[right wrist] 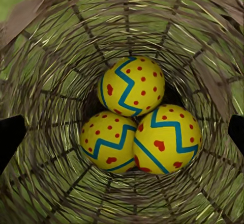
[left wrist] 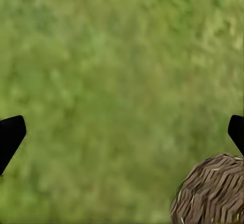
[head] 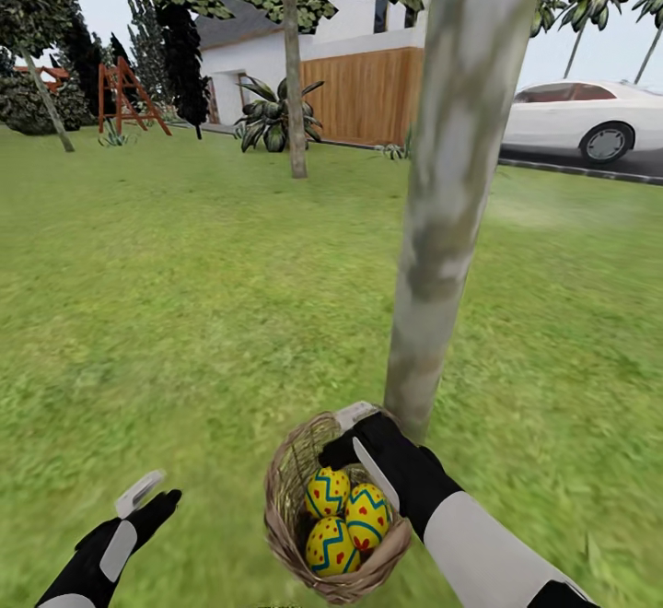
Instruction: Take the three Easter eggs out of the wicker basket on the lawn in the garden, then place them on the lawn next to a single tree (choose any tree) so that all three eggs are next to the same tree and none are left in the basket.
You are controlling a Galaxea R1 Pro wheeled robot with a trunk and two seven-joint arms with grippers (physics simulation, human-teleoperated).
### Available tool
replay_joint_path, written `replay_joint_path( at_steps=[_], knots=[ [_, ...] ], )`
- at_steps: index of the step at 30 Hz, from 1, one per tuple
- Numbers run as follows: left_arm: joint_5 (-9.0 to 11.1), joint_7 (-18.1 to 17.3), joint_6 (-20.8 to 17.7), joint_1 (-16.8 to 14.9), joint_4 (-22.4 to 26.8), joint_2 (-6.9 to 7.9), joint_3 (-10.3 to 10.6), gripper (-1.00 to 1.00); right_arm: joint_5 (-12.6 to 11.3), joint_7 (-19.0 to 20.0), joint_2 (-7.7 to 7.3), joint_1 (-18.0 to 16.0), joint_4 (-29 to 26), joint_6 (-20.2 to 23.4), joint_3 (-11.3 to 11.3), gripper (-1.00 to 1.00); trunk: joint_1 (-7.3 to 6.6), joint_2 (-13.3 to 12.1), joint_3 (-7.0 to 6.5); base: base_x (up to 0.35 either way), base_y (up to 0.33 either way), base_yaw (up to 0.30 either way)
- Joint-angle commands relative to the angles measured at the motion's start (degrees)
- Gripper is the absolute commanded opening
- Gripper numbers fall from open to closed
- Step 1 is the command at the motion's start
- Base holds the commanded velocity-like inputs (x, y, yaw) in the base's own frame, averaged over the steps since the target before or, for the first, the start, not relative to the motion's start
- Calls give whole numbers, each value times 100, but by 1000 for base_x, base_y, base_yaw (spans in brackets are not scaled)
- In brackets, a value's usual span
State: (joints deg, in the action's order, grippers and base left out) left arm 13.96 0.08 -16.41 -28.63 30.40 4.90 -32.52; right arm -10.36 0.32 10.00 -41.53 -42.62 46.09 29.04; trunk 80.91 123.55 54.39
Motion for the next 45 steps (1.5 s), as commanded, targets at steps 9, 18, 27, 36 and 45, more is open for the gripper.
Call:
replay_joint_path(
  at_steps=[9,18,27,36,45],
  knots=[
    [55,1,-38,-2,2,-2,-15,100,-8,-2,0,-4,45,-10,-2,100,-1,2,5,0,0,214],
    [55,1,-38,-2,1,-6,-9,100,7,-564,0,-128,192,24,29,100,-1,2,5,0,0,12],
    [55,10,-38,-2,-3,-14,-9,100,-547,-1124,0,-1194,1665,-171,6,100,-1,2,5,0,0,0],
    [55,9,-38,-2,0,-15,-9,100,-1001,-1117,0,-1416,1889,-230,5,100,-1,2,5,0,0,0],
    [55,10,-38,-2,-8,-24,-9,100,-1270,-760,0,-1428,1815,-110,14,100,175,323,149,0,0,0]
  ],
)
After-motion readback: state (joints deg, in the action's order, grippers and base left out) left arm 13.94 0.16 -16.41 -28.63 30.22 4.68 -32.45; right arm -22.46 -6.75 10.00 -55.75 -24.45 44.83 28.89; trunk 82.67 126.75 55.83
